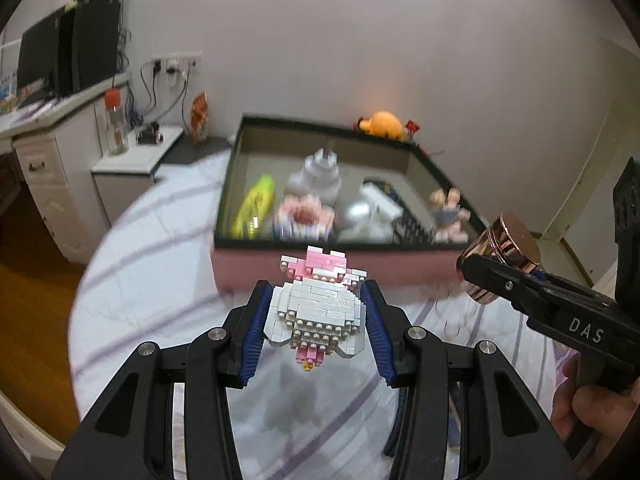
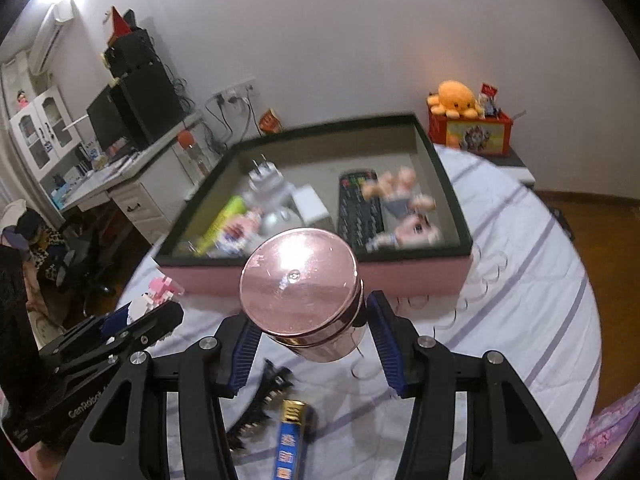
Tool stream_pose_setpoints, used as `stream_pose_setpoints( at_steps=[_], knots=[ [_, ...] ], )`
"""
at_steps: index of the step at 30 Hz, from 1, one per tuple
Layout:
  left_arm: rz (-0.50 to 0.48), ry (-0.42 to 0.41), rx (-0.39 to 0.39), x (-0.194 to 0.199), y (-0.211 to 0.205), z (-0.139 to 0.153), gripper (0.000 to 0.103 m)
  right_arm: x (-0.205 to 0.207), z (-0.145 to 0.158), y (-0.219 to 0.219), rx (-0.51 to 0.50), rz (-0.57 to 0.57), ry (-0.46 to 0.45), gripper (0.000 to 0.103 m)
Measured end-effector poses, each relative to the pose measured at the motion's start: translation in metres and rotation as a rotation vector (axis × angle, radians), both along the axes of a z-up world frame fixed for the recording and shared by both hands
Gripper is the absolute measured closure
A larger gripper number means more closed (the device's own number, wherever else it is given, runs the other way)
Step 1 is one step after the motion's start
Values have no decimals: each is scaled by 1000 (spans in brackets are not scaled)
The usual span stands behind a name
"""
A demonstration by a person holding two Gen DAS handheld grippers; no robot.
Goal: Organize rigid objects
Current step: 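Carry the block figure and rose-gold container into the pink box and release both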
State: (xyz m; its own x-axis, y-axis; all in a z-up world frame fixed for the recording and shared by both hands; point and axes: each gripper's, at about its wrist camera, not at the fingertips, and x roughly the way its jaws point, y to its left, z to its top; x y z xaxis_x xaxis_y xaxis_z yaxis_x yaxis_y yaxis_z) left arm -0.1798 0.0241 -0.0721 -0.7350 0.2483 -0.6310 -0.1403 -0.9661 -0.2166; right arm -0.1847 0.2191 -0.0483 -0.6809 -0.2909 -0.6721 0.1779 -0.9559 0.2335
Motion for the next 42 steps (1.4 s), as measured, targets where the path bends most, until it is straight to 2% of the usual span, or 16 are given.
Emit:
stream_pose_setpoints(
  at_steps=[5,10,17,22,23,25,28,31,33,40,41,42],
  knots=[
    [2,60,-12,-23,0,24,57,-22,16,-4,13,5,38,49],
    [-1,63,-4,-60,7,27,57,-54,15,-1,6,-3,47,49],
    [-20,26,-17,-103,19,8,57,-86,-10,-3,12,-7,1,49],
    [-28,-22,-33,-113,22,-12,56,-90,-19,-8,54,-6,-12,49],
    [-26,-26,-39,-113,23,-15,53,-90,-19,-7,53,-5,-8,49],
    [-6,-23,-46,-111,22,-16,30,-88,-19,-8,55,0,-8,48],
    [27,6,-46,-105,18,-12,20,-85,-17,-6,69,-5,-5,39],
    [61,18,-37,-99,10,-5,9,-77,-10,-2,61,-22,12,23],
    [77,39,-27,-91,4,2,2,-73,-5,-1,52,-24,19,19],
    [121,90,-73,-46,-5,27,0,-46,12,-3,68,-70,32,17],
    [128,92,-81,-40,-6,30,0,-40,16,-3,67,-77,37,6],
    [134,94,-84,-35,-8,33,0,-34,19,-3,70,-82,46,0]
  ],
)
